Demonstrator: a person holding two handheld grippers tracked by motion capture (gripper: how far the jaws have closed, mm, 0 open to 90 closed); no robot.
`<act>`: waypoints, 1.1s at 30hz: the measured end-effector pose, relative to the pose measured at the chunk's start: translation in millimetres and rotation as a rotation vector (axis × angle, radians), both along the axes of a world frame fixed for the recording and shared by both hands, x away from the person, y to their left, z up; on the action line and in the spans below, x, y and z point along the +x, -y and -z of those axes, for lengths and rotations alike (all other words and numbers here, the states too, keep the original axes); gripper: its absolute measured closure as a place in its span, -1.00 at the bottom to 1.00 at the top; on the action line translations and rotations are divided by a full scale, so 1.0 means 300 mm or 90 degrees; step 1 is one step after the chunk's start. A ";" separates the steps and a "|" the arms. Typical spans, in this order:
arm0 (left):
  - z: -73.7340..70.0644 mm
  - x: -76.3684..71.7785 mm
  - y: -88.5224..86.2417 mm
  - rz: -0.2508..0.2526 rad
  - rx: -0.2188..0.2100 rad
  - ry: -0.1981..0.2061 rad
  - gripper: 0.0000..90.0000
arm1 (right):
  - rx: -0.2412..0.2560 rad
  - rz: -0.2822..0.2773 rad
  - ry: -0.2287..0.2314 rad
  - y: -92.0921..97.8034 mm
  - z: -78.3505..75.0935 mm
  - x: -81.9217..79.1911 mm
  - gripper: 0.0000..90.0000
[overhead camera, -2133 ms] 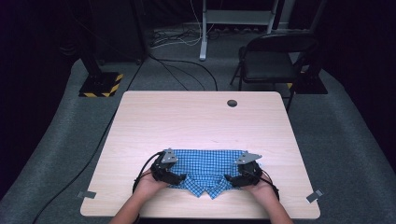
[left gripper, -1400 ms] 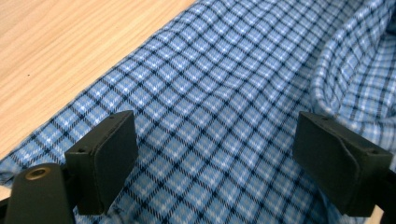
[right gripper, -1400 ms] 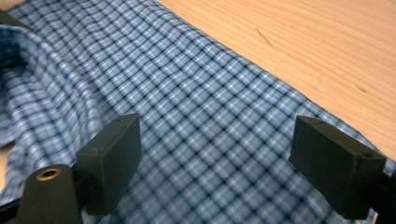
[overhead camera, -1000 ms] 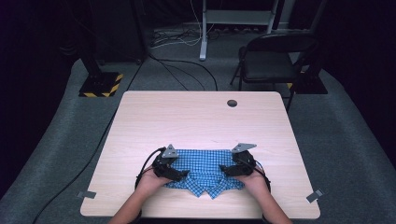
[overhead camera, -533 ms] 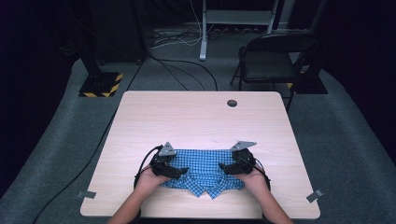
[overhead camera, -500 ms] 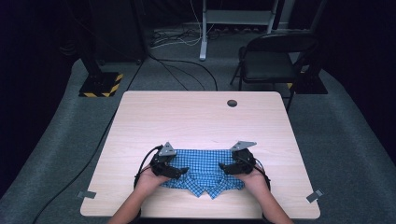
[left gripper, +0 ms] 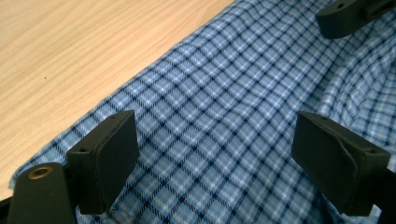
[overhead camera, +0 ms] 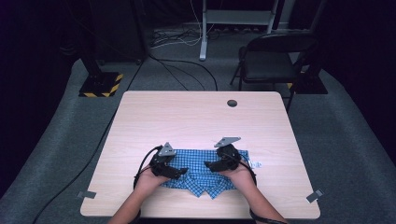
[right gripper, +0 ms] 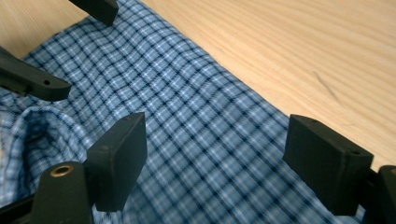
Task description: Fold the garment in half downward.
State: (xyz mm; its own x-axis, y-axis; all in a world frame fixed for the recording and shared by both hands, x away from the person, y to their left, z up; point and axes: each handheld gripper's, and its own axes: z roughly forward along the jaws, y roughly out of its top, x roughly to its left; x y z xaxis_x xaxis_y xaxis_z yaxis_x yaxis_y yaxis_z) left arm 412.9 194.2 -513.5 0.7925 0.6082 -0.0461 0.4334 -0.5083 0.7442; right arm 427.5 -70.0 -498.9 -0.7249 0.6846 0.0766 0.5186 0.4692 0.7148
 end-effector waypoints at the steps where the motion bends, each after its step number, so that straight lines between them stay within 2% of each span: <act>1: 0.003 0.002 -0.002 0.001 0.002 0.002 -0.68 | -0.003 -0.002 -0.004 -0.007 0.004 0.003 -0.55; 3: 0.011 0.005 -0.005 -0.002 0.002 -0.003 -0.68 | -0.008 -0.005 -0.016 -0.024 0.015 0.011 -0.54; 8: 0.020 0.008 -0.011 -0.006 -0.001 -0.007 -0.68 | -0.046 -0.011 -0.037 -0.041 0.046 0.027 -0.54; 14: 0.031 0.010 -0.015 -0.009 0.003 -0.006 -0.68 | -0.044 0.001 -0.035 -0.011 0.051 0.028 -0.51; 16: 0.033 0.009 -0.016 -0.008 0.007 -0.004 -0.68 | -0.054 0.011 -0.031 0.011 0.052 0.026 -0.52; 20: 0.034 0.009 -0.015 -0.008 0.010 -0.003 -0.68 | -0.032 0.022 -0.025 0.061 0.049 0.017 -0.51; 22: 0.034 0.010 -0.014 -0.009 0.010 -0.004 -0.68 | -0.044 0.034 -0.024 0.078 0.045 0.012 -0.53; 24: 0.034 0.010 -0.013 -0.010 0.011 -0.004 -0.68 | -0.050 0.036 -0.024 0.106 0.052 0.007 -0.53; 30: 0.034 0.011 -0.015 -0.008 0.010 -0.005 -0.68 | -0.037 0.041 -0.011 0.174 0.056 -0.014 -0.53; 33: 0.033 0.012 -0.013 -0.008 0.010 -0.006 -0.68 | -0.046 0.044 0.001 0.201 0.052 -0.028 -0.53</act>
State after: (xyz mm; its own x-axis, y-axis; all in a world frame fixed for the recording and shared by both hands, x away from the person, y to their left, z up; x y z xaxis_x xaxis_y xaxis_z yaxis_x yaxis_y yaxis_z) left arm 416.5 198.1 -523.5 0.7839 0.6193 -0.0438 0.4472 -0.5142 0.7318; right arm 419.1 -130.3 -514.4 -0.6763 0.7362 0.0243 0.5501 0.4828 0.6814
